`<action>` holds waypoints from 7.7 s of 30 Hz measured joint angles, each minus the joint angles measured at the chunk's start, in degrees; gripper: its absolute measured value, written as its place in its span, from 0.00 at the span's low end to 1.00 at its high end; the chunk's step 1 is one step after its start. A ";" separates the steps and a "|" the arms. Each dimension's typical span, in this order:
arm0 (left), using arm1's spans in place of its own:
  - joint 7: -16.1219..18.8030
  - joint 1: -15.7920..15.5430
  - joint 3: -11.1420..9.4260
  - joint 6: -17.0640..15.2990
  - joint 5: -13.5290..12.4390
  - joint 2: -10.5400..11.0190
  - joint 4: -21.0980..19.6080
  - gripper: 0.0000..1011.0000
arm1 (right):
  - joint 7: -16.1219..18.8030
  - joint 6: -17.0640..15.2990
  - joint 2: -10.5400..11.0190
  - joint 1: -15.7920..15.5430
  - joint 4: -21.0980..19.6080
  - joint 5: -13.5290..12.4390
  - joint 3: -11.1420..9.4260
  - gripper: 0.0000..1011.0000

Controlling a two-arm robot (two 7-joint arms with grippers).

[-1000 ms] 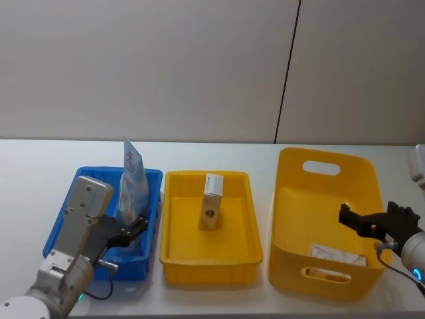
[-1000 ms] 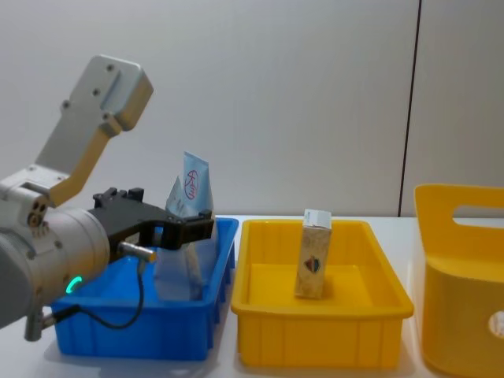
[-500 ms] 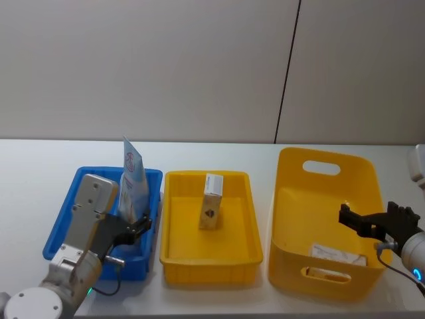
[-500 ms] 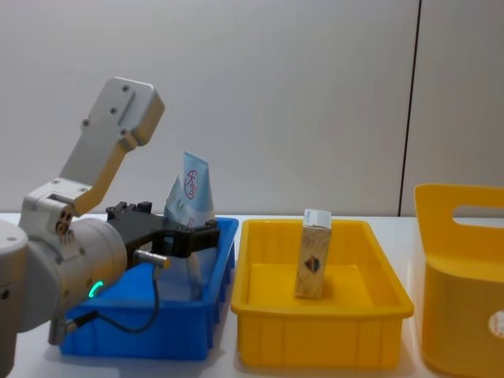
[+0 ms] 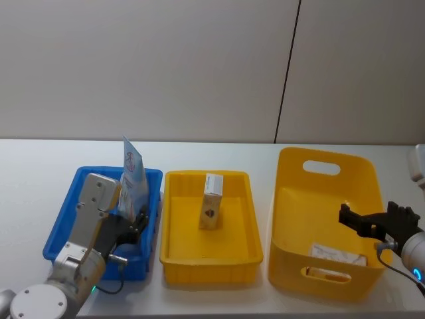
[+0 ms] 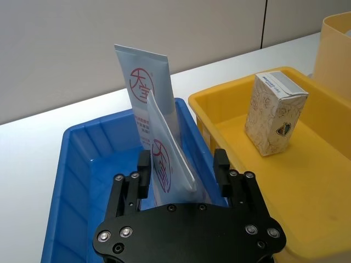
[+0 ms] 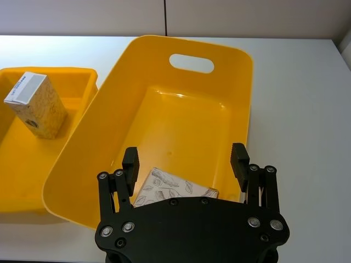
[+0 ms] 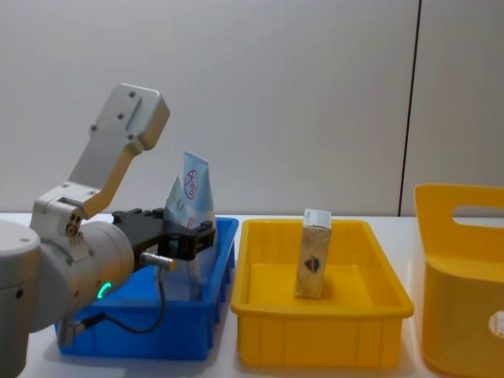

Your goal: Bimanual collaborative sorting of washing and personal care products

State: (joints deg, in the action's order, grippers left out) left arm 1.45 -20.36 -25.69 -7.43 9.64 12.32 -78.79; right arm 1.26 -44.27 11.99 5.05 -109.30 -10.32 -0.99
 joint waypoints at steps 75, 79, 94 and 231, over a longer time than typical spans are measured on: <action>1.27 -0.32 0.11 -4.18 -6.11 0.58 -13.11 0.21 | 0.00 0.00 -0.01 0.00 0.00 0.00 0.00 0.99; -0.35 0.16 1.25 -4.40 -4.38 1.07 -16.26 0.21 | 0.02 0.03 -0.01 0.09 0.11 0.11 0.16 0.99; -9.65 -0.21 4.00 -1.71 3.06 1.56 -19.38 0.21 | 3.88 3.91 2.26 3.26 3.01 1.94 4.88 0.99; -23.55 -7.10 -3.72 3.55 8.46 -1.57 -9.29 0.58 | 18.33 15.05 1.04 21.68 20.39 17.72 26.09 0.62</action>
State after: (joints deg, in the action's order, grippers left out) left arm -22.10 -27.46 -29.41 -3.88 18.10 10.74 -88.09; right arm 19.58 -29.22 13.02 26.73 -88.91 7.40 25.10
